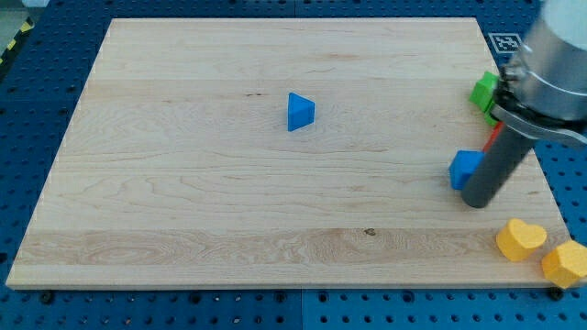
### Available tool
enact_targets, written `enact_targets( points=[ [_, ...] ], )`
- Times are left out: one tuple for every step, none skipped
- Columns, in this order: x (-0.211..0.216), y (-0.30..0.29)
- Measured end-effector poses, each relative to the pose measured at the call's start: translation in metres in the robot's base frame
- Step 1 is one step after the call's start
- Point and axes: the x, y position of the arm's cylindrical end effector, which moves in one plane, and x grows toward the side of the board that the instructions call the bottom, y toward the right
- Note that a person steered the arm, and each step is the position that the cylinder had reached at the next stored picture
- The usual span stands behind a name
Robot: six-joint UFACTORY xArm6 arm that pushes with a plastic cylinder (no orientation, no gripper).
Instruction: Move blue cube towards blue triangle
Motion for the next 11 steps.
enact_targets(
  points=[
    [-0.006, 0.018],
    [0.001, 0.058],
    [0.004, 0.082],
    [-0.006, 0.077],
    [-0.013, 0.054],
    [-0.013, 0.023],
    [-0.028, -0.011],
    [-0.032, -0.009],
    [-0.028, 0.012],
    [-0.038, 0.012],
    [-0.058, 0.003]
  ],
)
